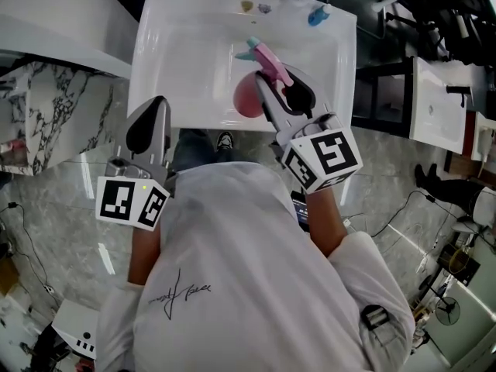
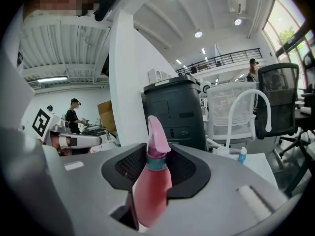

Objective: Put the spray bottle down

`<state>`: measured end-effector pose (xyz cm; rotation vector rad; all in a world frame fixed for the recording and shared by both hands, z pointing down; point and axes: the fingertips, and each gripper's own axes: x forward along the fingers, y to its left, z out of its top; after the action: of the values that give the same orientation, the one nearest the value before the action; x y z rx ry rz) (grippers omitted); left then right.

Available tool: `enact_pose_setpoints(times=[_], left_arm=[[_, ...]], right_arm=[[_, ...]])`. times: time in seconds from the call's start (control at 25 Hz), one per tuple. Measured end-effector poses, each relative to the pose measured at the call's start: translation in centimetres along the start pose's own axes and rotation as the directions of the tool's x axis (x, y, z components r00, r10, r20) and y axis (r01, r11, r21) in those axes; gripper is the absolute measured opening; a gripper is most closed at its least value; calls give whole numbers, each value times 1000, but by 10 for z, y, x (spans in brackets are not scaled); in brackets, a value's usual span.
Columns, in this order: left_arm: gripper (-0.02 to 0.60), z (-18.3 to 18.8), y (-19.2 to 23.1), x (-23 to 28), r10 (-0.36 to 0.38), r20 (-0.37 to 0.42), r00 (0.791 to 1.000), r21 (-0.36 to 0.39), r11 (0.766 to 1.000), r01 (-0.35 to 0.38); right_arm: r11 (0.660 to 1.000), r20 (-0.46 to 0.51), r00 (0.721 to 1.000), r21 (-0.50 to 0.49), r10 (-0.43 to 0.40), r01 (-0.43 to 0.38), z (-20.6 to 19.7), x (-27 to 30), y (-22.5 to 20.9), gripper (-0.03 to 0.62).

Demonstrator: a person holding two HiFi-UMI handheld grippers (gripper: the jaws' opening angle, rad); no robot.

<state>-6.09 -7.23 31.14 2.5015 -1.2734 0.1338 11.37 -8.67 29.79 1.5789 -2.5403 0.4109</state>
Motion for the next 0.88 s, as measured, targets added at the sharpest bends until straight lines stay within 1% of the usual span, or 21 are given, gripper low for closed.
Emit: enact_pose_setpoints(times=[0.2, 0.48, 0.88], left_arm=[[23, 1, 5, 2, 15, 3, 1000, -26, 1000, -15], [23, 0, 14, 7, 31, -8, 999, -26, 999, -31], [23, 6, 20, 19, 51, -11, 999, -30, 998, -51]], right_arm=[[1000, -5, 1000, 16, 24, -24, 0, 12, -1, 123], [998, -11, 999, 41, 46, -45, 0, 29, -7, 123], [997, -20, 998, 48, 67, -66, 3, 54, -18, 123]])
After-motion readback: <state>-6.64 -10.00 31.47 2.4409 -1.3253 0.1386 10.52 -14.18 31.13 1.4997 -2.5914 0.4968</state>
